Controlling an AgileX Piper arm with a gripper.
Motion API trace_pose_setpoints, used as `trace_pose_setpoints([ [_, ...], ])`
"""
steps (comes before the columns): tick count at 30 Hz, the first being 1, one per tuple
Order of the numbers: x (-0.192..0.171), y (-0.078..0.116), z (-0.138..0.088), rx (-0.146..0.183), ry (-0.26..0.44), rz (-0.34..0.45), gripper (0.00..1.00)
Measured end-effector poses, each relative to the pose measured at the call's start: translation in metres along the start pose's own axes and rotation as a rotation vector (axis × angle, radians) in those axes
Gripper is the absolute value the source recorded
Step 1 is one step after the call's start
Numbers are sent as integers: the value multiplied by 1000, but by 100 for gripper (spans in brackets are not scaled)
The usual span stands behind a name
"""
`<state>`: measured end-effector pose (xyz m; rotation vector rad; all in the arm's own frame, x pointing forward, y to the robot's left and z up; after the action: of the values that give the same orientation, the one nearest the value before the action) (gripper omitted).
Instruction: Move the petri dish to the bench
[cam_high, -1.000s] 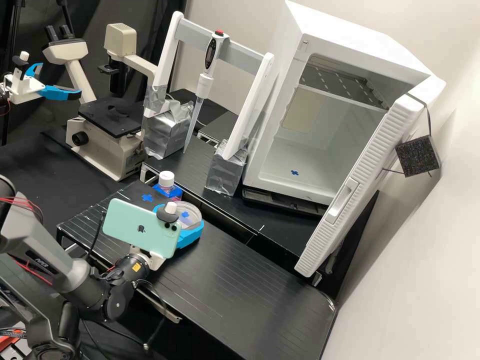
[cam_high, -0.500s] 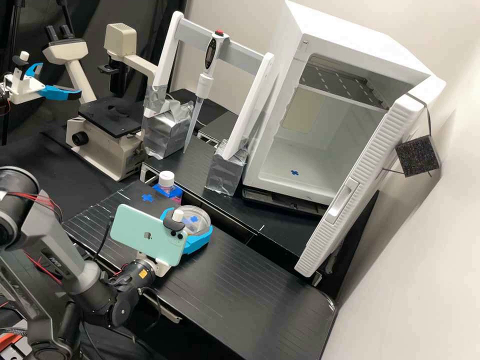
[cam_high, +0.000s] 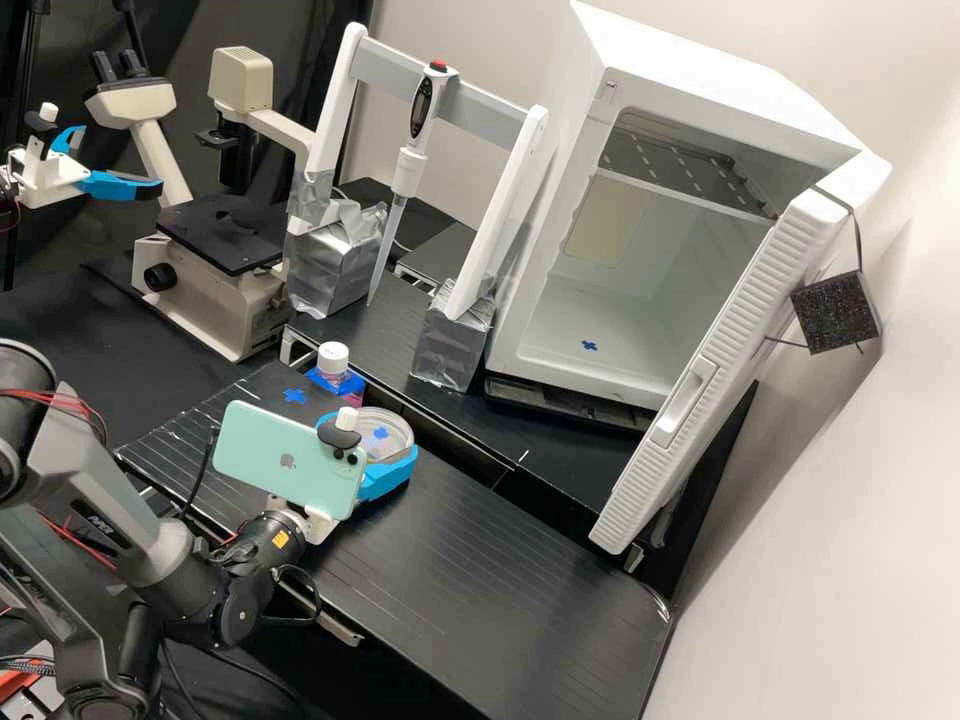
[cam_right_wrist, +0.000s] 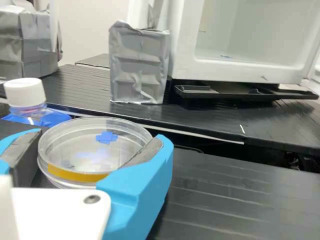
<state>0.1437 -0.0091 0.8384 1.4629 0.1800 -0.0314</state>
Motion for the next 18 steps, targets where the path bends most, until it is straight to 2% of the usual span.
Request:
trace_pose_setpoints([
  [9,1,-2,-1,0,5,-7,0],
  [10,1,-2,-1,2,5,-8,100],
  [18,1,-2,-1,-1,4,-9,100],
])
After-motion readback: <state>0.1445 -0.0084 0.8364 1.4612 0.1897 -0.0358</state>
